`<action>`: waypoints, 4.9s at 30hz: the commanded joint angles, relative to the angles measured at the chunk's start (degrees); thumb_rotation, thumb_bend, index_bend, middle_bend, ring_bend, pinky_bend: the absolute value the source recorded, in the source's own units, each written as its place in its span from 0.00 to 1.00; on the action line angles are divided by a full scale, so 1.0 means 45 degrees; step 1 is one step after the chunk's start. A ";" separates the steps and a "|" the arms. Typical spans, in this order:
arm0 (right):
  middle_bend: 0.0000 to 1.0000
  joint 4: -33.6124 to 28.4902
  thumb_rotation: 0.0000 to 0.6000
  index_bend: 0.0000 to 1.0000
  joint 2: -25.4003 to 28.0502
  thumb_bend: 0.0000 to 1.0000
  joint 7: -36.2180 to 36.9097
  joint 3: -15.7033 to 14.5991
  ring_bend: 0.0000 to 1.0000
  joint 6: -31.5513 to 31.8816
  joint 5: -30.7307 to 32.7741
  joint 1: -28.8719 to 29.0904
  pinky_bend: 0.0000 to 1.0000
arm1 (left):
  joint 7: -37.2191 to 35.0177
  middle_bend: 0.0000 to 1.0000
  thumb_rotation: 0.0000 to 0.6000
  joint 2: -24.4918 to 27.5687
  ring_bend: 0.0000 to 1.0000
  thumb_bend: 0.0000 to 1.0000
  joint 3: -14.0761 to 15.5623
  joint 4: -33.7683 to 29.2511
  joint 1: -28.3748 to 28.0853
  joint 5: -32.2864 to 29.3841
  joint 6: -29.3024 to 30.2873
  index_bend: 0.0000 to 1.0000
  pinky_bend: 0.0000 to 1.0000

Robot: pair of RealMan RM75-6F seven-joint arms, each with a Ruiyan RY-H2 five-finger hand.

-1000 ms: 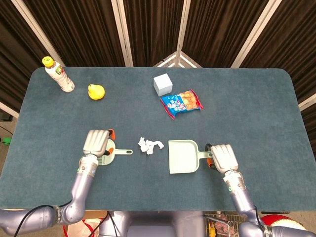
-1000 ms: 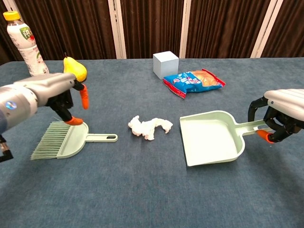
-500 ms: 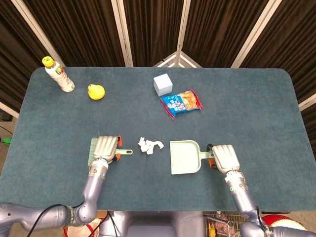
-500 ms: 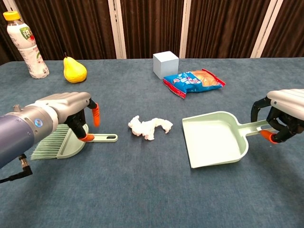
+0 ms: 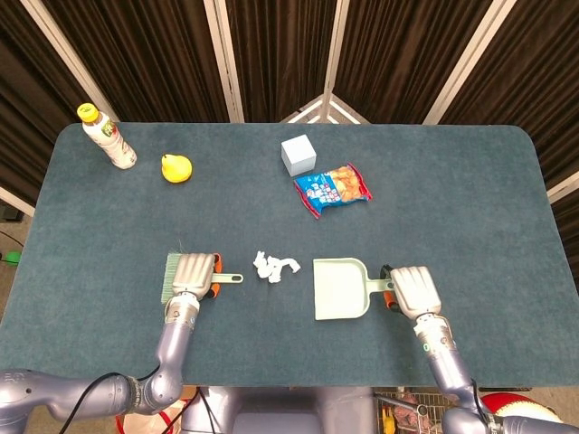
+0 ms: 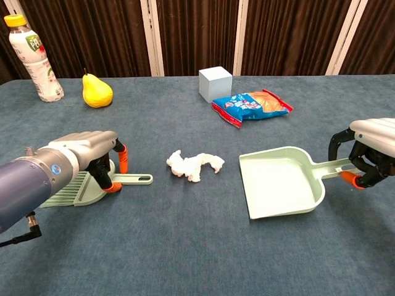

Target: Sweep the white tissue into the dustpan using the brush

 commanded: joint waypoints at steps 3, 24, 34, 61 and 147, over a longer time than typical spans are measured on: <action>0.85 0.0015 1.00 0.70 -0.0106 0.59 -0.0113 -0.0036 0.87 0.0042 0.0024 -0.0001 0.87 | -0.0173 1.00 1.00 -0.0093 1.00 0.52 0.0013 0.0144 -0.0032 -0.0137 -0.0087 0.64 1.00; 0.85 0.0102 1.00 0.70 -0.0840 0.59 -0.1041 0.0422 0.87 0.0537 0.0411 0.0332 0.87 | -0.1705 1.00 1.00 0.0518 1.00 0.58 -0.0359 -0.1208 -0.0013 0.1870 0.0581 0.79 1.00; 0.85 0.0321 1.00 0.70 -0.1028 0.59 -0.1289 0.0746 0.87 0.0476 0.0837 0.0590 0.87 | -0.1843 1.00 1.00 -0.0066 1.00 0.58 -0.0794 -0.0650 -0.0540 0.1731 0.0316 0.79 1.00; 0.85 -0.0507 1.00 0.70 -0.0440 0.59 -0.1619 0.0817 0.87 0.0685 0.1176 0.0773 0.87 | -0.4018 1.00 1.00 -0.3852 1.00 0.58 -0.3342 0.1656 -0.3004 0.1888 -0.0208 0.79 1.00; 0.85 0.0037 1.00 0.70 -0.0803 0.59 -0.1364 0.0321 0.87 0.1052 0.0856 0.0346 0.87 | -0.7858 1.00 1.00 -0.3455 0.98 0.49 -0.3660 -0.0128 -0.2352 0.5089 0.0358 0.78 1.00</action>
